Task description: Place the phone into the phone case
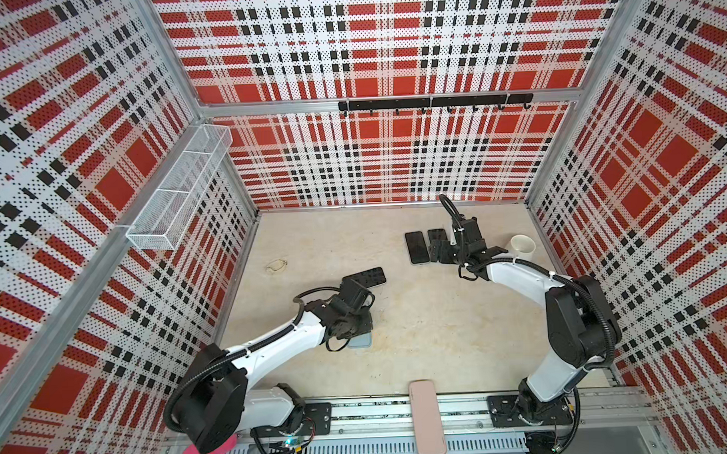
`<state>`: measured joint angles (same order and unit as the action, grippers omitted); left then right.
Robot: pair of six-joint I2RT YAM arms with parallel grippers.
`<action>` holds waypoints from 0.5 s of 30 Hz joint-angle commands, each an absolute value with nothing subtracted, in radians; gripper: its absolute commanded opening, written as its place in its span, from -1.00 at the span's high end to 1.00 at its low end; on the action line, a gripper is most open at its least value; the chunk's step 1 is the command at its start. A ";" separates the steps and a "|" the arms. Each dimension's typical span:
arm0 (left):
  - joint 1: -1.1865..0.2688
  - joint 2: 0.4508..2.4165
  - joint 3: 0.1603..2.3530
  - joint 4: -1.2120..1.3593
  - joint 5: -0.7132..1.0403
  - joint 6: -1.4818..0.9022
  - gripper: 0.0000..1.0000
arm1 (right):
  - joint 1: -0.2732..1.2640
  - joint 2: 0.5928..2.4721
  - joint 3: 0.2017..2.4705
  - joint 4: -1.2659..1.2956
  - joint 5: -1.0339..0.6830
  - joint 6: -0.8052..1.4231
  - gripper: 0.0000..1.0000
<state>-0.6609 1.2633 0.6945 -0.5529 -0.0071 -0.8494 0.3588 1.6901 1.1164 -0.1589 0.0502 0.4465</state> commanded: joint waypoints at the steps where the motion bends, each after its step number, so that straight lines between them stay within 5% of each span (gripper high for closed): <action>1: -0.604 1.188 0.613 -0.592 -0.044 -0.869 0.36 | 0.354 1.695 1.131 -0.144 0.033 0.447 -0.98; 8: -0.562 1.097 0.413 -0.334 0.140 -0.971 0.38 | 0.353 1.700 1.135 -0.144 0.025 0.444 -0.97; 15: -0.681 1.178 0.401 -0.152 0.175 -1.081 0.44 | 0.354 1.706 1.137 -0.138 0.009 0.447 -0.97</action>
<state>-0.6270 1.1397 0.4191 -0.3115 0.1261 -1.0004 0.3584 1.6909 1.1164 -0.1585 0.0181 0.4465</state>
